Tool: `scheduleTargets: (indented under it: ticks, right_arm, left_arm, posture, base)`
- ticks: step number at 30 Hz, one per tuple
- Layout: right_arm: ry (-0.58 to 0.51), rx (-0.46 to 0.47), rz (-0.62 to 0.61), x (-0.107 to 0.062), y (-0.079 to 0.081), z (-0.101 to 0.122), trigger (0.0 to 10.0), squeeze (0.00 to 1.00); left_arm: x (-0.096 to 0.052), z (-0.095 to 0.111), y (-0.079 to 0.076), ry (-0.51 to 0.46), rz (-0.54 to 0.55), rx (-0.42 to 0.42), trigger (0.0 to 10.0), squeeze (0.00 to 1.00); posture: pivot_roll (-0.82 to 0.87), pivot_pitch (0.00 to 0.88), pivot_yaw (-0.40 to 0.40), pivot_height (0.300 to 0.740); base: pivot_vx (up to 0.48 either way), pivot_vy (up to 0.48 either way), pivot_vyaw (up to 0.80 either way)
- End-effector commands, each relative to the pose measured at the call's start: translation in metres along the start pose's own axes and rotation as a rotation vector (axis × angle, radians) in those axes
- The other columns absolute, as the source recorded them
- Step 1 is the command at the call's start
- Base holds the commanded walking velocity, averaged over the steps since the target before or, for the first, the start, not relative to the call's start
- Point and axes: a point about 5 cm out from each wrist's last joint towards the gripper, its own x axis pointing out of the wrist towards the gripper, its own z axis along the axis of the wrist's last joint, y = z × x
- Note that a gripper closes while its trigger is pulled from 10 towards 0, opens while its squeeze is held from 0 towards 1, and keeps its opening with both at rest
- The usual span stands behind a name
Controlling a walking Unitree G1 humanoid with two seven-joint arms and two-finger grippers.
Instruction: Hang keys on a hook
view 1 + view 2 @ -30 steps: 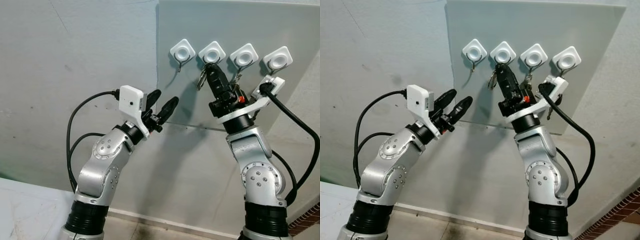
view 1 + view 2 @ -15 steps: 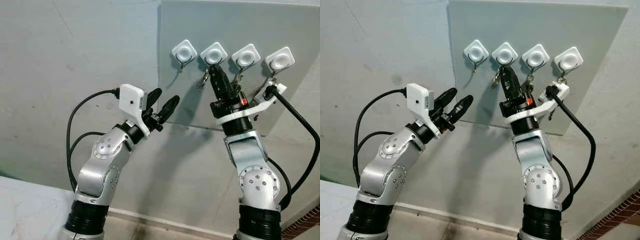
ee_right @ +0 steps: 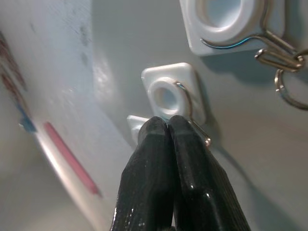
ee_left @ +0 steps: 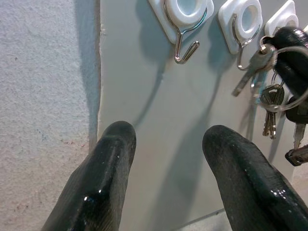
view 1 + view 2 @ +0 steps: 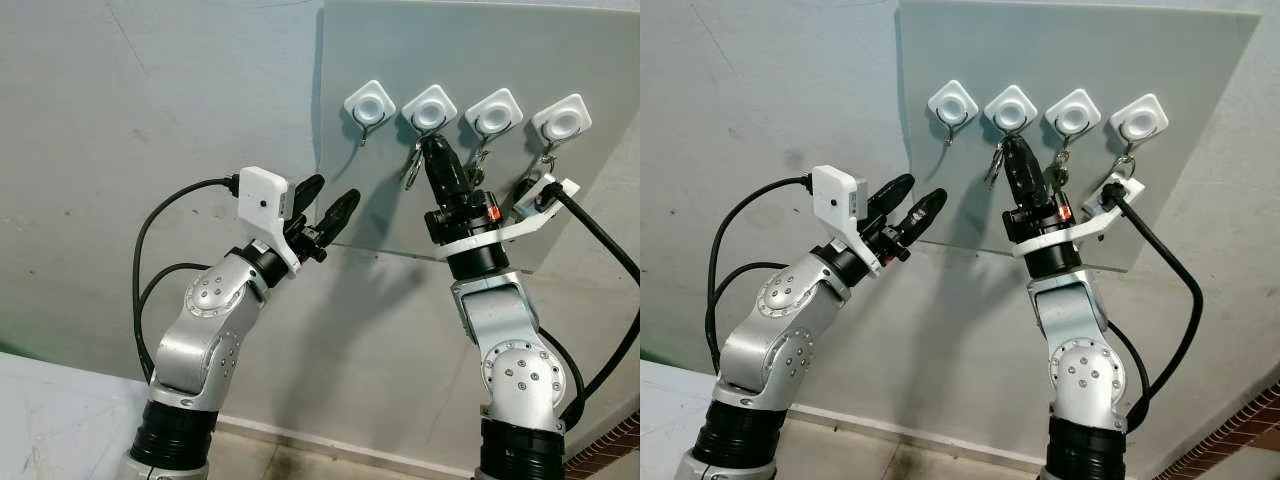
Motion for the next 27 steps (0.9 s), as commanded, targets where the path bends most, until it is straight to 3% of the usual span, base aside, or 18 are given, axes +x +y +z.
scheduleTargets:
  ticks: [1, 17, 21, 27]
  right_arm:
    - [-0.013, 0.024, 0.036, -0.0015, 0.0058, 0.0036, 10.0, 0.00]
    - [-0.019, 0.071, 0.027, -0.0005, 0.0043, 0.0040, 10.0, 0.00]
    - [-0.024, 0.117, 0.002, 0.0038, 0.0030, 0.0040, 10.0, 0.00]
    - [-0.024, 0.101, -0.010, 0.0073, 0.0014, 0.0052, 10.0, 0.00]
  left_arm:
    - [0.0001, 0.0053, -0.0018, -0.014, -0.006, 0.011, 10.0, 0.00]
    - [-0.0001, 0.0048, -0.0048, -0.014, -0.009, 0.005, 10.0, 0.00]
    - [-0.0003, 0.0052, -0.0044, -0.015, -0.007, 0.002, 10.0, 0.00]
    - [-0.0006, 0.0052, -0.0045, -0.012, -0.006, 0.001, 10.0, 0.00]
  posture:
    - [0.12, 0.000, 0.014, 0.740]
    - [0.12, 0.000, 0.008, 0.740]
    - [0.13, 0.000, 0.008, 0.740]
    - [0.12, 0.000, 0.009, 0.740]
  base:
    - [0.000, 0.000, 0.00]
    - [0.000, 0.000, 0.00]
    - [0.000, 0.000, 0.00]
    - [0.000, 0.000, 0.00]
